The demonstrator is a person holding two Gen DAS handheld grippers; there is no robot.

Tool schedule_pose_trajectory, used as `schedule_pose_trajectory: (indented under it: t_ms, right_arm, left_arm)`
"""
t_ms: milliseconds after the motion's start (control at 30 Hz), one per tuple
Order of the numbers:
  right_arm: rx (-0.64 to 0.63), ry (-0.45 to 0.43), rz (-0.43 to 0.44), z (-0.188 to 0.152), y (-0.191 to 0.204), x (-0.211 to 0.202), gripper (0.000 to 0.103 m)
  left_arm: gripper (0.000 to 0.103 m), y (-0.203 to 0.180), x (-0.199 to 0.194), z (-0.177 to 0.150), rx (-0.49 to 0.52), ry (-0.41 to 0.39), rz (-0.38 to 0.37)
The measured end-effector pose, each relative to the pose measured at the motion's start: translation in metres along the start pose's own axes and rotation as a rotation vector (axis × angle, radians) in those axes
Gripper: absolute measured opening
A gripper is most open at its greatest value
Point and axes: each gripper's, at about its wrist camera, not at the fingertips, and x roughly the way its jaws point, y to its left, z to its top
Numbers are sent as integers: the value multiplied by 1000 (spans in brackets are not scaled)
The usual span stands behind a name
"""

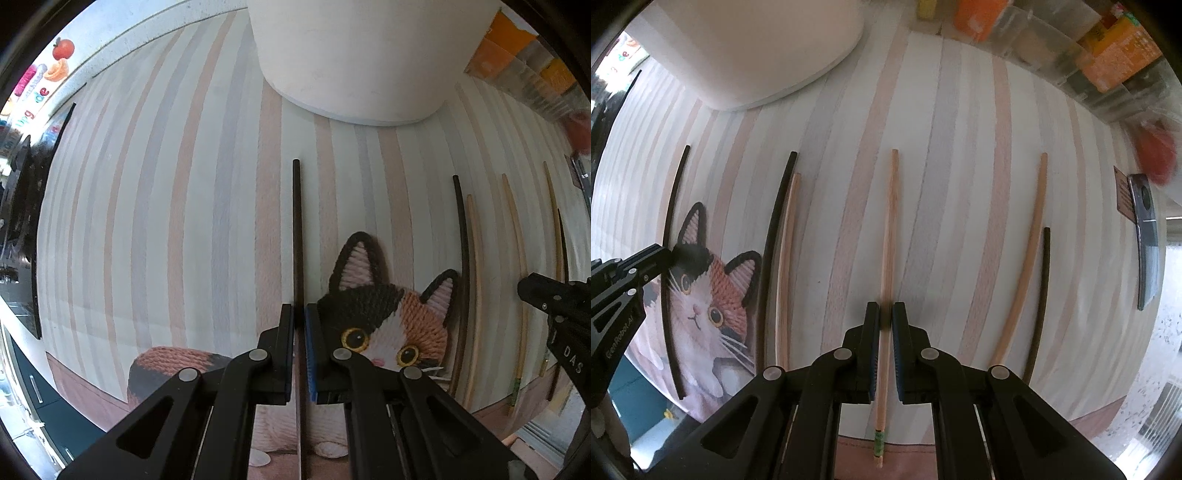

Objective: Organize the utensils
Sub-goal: 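Lift both chopsticks and lower them tip-first into the cream holder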

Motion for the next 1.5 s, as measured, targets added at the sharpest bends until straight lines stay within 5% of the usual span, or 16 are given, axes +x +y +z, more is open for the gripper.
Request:
schedule_pose_trajectory:
  t_ms: [400,733,1067,1500]
  right_arm:
    - [60,-115,113,-35,-22,-26,7]
    - [70,-336,240,-56,-43,-114,7]
    - [78,-631,306,-39,-49,-238,7]
    - [135,-907,305,47,-44,-334,6]
  left_arm:
    - [3,2,-49,-26,-42,-102,-65]
    - [2,15,-159,-35,-79,-348,-140]
    - [2,49,-268,-18,-136,-633,-170]
    - [2,68,-365,24,-166,-873,-196]
